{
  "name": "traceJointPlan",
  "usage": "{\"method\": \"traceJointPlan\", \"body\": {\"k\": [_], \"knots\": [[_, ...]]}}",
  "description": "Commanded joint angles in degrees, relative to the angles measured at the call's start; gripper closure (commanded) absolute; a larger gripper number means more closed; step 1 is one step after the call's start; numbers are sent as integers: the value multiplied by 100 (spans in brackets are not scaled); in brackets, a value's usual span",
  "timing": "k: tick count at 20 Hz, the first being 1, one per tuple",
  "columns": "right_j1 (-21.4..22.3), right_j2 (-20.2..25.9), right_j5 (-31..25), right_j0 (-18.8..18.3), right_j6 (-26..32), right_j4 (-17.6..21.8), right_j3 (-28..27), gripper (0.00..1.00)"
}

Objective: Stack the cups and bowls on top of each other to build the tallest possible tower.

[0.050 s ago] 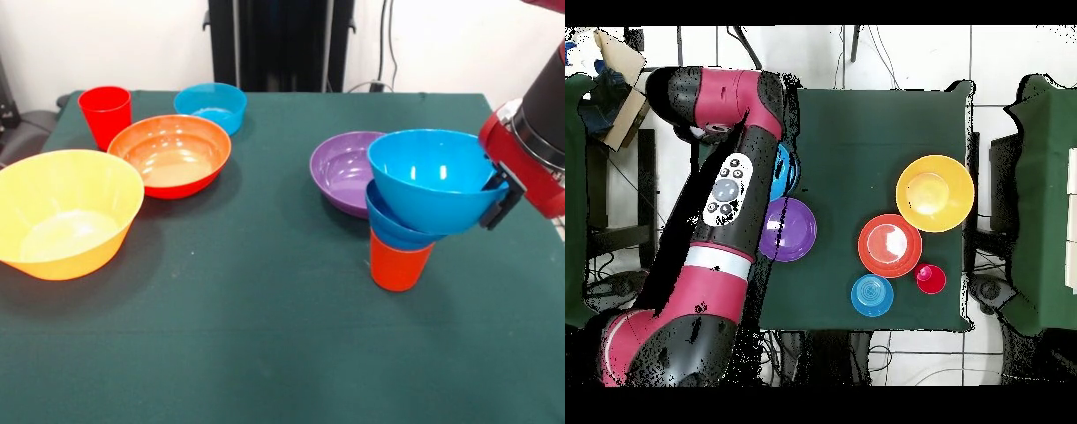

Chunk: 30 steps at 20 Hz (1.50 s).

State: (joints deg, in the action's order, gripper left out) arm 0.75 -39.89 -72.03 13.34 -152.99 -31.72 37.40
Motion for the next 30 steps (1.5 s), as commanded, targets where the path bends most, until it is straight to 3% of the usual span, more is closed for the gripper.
{"method": "traceJointPlan", "body": {"k": [1, 5, 14, 30], "knots": [[68, 479, 15, -92, 511, 594, 199, 100], [39, 275, -90, -64, 467, 814, 136, 100], [86, 357, -174, -63, 377, 1035, 124, 100], [236, 1225, 193, -213, 467, 667, 411, 100]]}}
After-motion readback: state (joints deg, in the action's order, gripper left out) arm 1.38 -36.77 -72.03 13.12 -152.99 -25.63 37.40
